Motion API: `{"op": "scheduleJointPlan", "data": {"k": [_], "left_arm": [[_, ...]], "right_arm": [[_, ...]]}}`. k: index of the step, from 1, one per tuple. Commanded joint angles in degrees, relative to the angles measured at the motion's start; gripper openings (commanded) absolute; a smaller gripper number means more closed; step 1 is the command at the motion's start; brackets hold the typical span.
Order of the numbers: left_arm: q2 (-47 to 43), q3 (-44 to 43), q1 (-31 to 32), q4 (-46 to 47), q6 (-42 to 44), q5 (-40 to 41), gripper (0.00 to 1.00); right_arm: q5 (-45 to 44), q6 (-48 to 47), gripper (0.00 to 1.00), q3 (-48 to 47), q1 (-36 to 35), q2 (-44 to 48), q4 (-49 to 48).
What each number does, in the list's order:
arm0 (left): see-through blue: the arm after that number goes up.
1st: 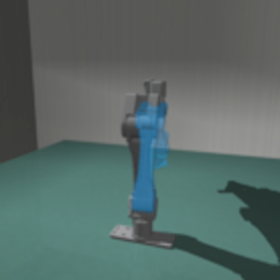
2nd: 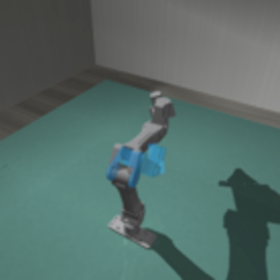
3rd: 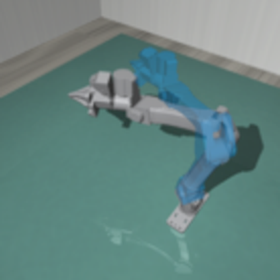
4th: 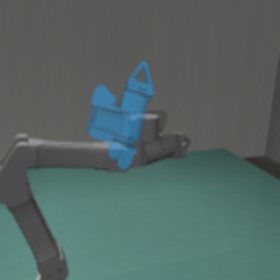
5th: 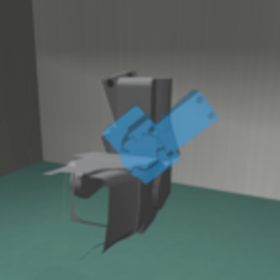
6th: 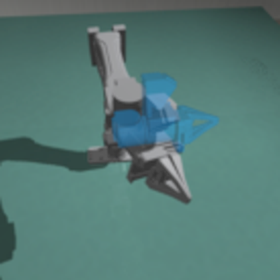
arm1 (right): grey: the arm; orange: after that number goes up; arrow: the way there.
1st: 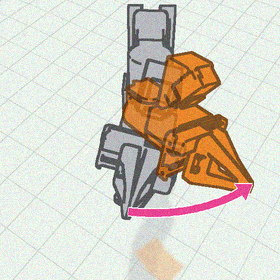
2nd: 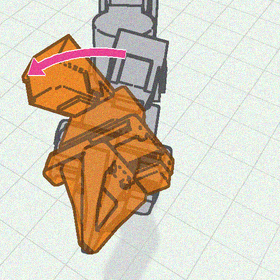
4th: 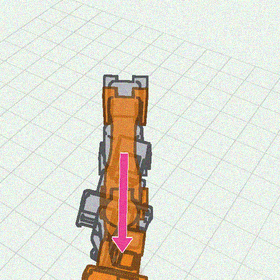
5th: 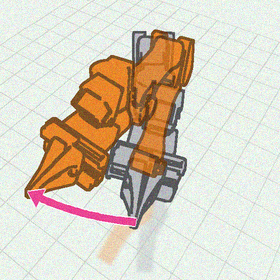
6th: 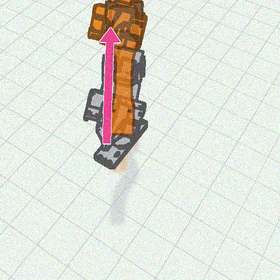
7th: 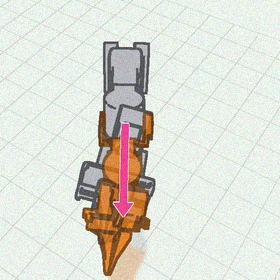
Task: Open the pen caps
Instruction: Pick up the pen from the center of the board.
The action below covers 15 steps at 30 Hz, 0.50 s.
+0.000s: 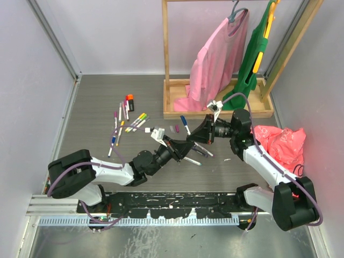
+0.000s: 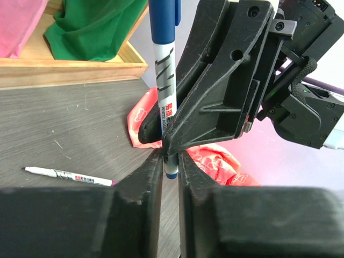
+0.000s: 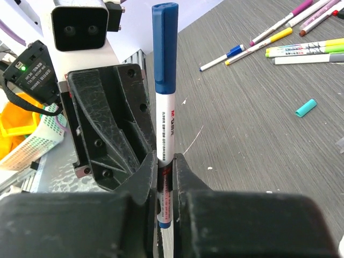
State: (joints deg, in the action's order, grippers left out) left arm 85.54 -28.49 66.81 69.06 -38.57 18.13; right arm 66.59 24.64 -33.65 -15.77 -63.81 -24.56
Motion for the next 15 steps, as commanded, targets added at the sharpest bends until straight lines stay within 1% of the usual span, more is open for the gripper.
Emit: {"op": "scheduleJointPlan", "data": {"k": [1, 3, 5, 9, 11, 13, 15], "left_arm": [[-1.6, -0.4, 0.2, 4.4, 1.7, 0.5, 0.26], [-2.9, 0.9, 0.1, 4.4, 3.0, 0.3, 0.36], [-5.2, 2.3, 0.1, 3.9, 4.4, 0.0, 0.43], [-10.1, 4.8, -0.3, 2.0, 7.6, -2.5, 0.62], [-13.3, 5.7, -2.2, 0.0, 8.2, -6.7, 0.73], [-16.7, 5.6, -5.5, -3.8, 7.0, -14.6, 0.79], [-19.1, 4.4, -8.7, -7.3, 5.2, -20.4, 0.84]], "right_arm": [[0.4, -4.6, 0.01, -4.0, -0.2, 0.2, 2.9], [0.4, -7.0, 0.01, -5.2, -0.3, 0.3, 6.1], [0.5, -9.5, 0.01, -6.3, -0.1, 0.3, 9.0], [2.3, -11.0, 0.01, -7.6, 0.1, 0.1, 11.7], [3.3, -12.5, 0.01, -8.7, 0.3, -0.4, 14.4], [4.2, -15.8, 0.01, -10.5, 0.2, -1.2, 19.9], [5.7, -19.7, 0.01, -12.2, 0.4, -1.9, 24.3]]}}
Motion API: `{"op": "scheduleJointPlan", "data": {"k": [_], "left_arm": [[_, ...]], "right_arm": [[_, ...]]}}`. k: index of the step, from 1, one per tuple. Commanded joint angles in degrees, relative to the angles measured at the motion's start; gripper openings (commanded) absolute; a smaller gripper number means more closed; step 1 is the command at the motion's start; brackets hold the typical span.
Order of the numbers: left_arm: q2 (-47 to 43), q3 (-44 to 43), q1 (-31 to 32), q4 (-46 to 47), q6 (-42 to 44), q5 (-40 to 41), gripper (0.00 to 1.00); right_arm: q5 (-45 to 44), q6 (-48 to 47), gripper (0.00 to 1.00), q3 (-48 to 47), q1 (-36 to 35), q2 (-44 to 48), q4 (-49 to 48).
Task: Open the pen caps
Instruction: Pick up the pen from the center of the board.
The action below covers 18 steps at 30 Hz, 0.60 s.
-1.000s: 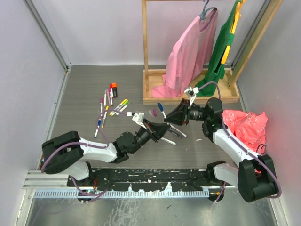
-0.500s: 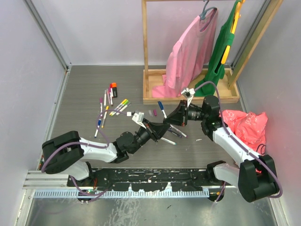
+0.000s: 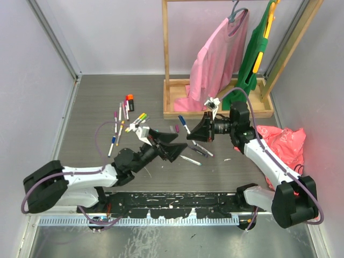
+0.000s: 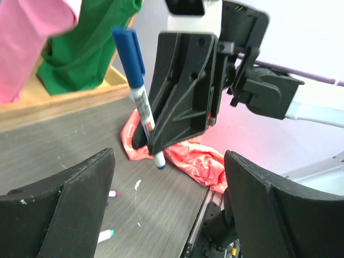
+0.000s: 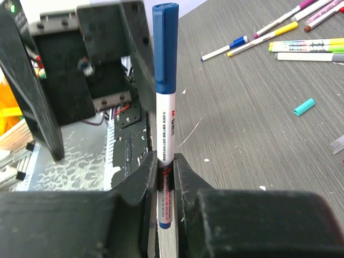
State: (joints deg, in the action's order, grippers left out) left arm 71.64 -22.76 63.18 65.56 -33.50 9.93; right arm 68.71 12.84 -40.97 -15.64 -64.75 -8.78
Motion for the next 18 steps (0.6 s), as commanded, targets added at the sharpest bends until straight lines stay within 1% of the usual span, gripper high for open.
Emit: {"op": "scheduleJointPlan", "data": {"k": [1, 2, 3, 7, 10, 12, 14, 15, 18], "left_arm": [[-6.2, -2.1, -6.4, -5.4, -0.5, -14.4, 0.86], [-7.0, -3.1, -7.5, -6.8, -1.3, -16.4, 0.92], [-7.7, -4.0, -8.4, -8.1, -1.9, -17.9, 0.95], [-9.0, -7.4, -13.2, -13.6, -5.7, -21.6, 0.95], [-7.6, -9.0, -16.0, -12.3, -9.1, -24.9, 0.94], [-5.7, -9.9, -17.1, -10.1, -10.9, -26.7, 0.90], [-3.6, -11.0, -17.5, -8.2, -12.5, -28.0, 0.82], [-2.5, -11.8, -17.6, -7.5, -13.4, -28.5, 0.75], [0.6, -13.4, -17.8, -5.7, -15.1, -30.2, 0.67]], "right_arm": [[4.8, -9.7, 0.01, -5.6, 0.2, -1.3, 10.4], [6.1, -11.3, 0.01, -6.0, 0.2, -1.5, 11.7], [7.0, -12.1, 0.01, -6.3, 0.2, -1.5, 12.4], [9.5, -13.1, 0.01, -6.2, 0.2, -1.3, 12.9], [10.1, -13.2, 0.01, -6.2, 0.2, -1.3, 12.9], [10.3, -13.2, 0.01, -6.1, 0.2, -1.5, 12.9], [10.4, -13.2, 0.01, -6.2, 0.2, -1.8, 13.0], [10.4, -13.2, 0.01, -6.1, 0.2, -1.8, 13.0], [10.5, -13.3, 0.01, -6.2, 0.2, -2.0, 13.2]]}}
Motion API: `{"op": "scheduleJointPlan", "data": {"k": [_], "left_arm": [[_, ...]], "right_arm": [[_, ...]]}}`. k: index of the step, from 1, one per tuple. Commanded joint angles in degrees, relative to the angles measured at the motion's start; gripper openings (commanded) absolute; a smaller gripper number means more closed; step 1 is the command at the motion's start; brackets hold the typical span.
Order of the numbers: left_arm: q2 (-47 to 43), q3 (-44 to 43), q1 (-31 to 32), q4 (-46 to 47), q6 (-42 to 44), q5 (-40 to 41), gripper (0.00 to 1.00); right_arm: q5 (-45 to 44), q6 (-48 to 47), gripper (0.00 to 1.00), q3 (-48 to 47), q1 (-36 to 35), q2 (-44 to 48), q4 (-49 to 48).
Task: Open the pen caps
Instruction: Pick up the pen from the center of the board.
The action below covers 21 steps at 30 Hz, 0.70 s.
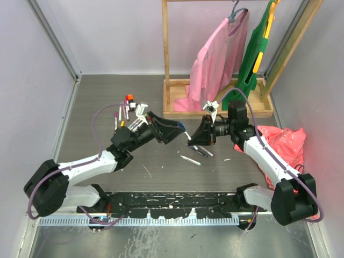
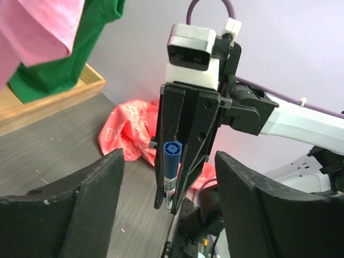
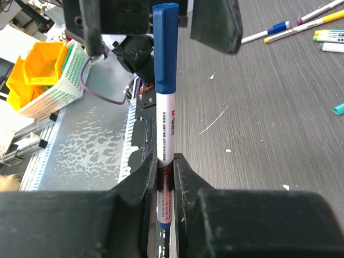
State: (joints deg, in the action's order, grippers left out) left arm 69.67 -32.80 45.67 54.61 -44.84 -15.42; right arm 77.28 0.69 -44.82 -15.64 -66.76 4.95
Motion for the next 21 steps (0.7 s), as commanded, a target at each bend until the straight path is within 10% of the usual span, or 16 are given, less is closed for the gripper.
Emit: {"op": "scheduleJointPlan", "data": {"k": [1, 21], "left_arm": [[4.2, -3.8, -0.5, 6.0, -4.3, -5.2, 0.64], [10.5, -3.8, -2.8, 14.3, -9.2, -7.1, 0.36]], "right_arm": [[2.0, -1.1, 0.01, -2.3, 0.2, 0.0, -0.6], [2.0, -1.0, 0.01, -2.5, 0.2, -1.4, 0.3]]}}
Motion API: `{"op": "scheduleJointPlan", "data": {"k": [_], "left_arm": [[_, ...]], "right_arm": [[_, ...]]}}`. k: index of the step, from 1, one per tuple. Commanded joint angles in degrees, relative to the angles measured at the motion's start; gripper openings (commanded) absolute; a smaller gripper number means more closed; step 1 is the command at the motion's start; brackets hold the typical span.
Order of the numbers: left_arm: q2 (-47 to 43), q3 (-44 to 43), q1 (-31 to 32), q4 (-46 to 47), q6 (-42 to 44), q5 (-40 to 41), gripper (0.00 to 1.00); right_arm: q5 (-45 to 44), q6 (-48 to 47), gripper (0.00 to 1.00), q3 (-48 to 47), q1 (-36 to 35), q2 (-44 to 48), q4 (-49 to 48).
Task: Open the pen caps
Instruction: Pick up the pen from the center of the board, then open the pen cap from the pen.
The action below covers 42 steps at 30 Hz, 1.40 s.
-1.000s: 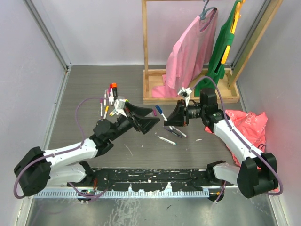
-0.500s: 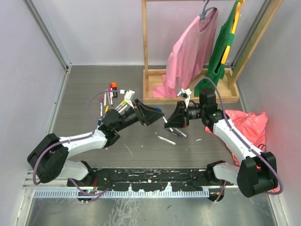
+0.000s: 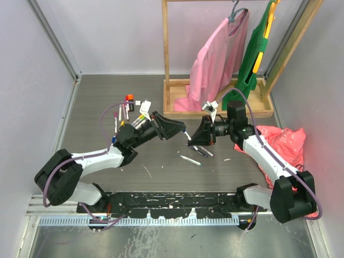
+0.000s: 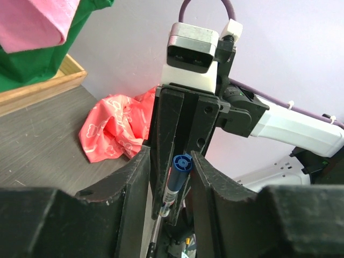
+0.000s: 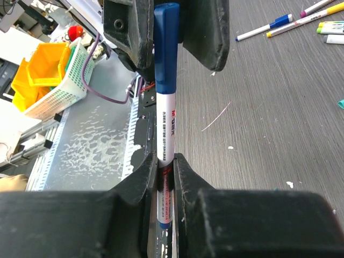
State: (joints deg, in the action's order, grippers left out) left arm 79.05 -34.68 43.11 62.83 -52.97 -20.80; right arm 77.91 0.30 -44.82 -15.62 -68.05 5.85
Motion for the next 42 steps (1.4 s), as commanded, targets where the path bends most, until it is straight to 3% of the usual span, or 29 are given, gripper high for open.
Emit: {"op": "scheduleJointPlan", "data": {"k": [1, 8, 11, 13, 19, 27, 30, 36, 42], "left_arm": [[1.6, -2.0, -0.3, 6.5, -1.3, -2.0, 0.36], [4.8, -3.0, -0.4, 9.5, -2.9, -4.0, 0.29], [5.4, -3.1, -1.1, 10.5, -3.4, -4.3, 0.06], [5.3, -3.4, -1.7, 10.6, -3.3, -4.3, 0.00], [1.7, -5.0, -6.7, 8.4, 0.1, -3.4, 0.00], [-5.1, -7.8, -18.6, 4.5, -0.9, 10.5, 0.00], [-5.8, -7.6, -20.9, 5.2, -2.4, 11.6, 0.00], [-9.6, -0.5, -21.8, 2.2, -2.8, 7.8, 0.00], [-7.4, 10.5, -22.2, 3.5, -7.1, 5.1, 0.00]], "right_arm": [[1.3, -0.7, 0.01, -2.5, 0.2, -0.1, -0.6], [1.3, -0.7, 0.01, -2.5, 0.2, -0.4, -0.4], [1.2, -0.6, 0.01, -2.6, 0.2, -0.5, -0.2], [1.0, -0.6, 0.01, -2.6, 0.2, -0.6, -0.1], [-0.9, -0.8, 0.01, -2.5, 0.1, -1.3, 0.4], [-6.4, -9.9, 0.01, -6.0, -2.5, -4.8, 11.7], [-9.2, -12.3, 0.01, -7.2, -3.3, -6.0, 14.7], [-32.2, -21.1, 0.01, -10.1, -3.3, -4.5, 20.9], [-56.5, -30.9, 0.02, -7.8, -2.2, -4.0, 22.9]]}}
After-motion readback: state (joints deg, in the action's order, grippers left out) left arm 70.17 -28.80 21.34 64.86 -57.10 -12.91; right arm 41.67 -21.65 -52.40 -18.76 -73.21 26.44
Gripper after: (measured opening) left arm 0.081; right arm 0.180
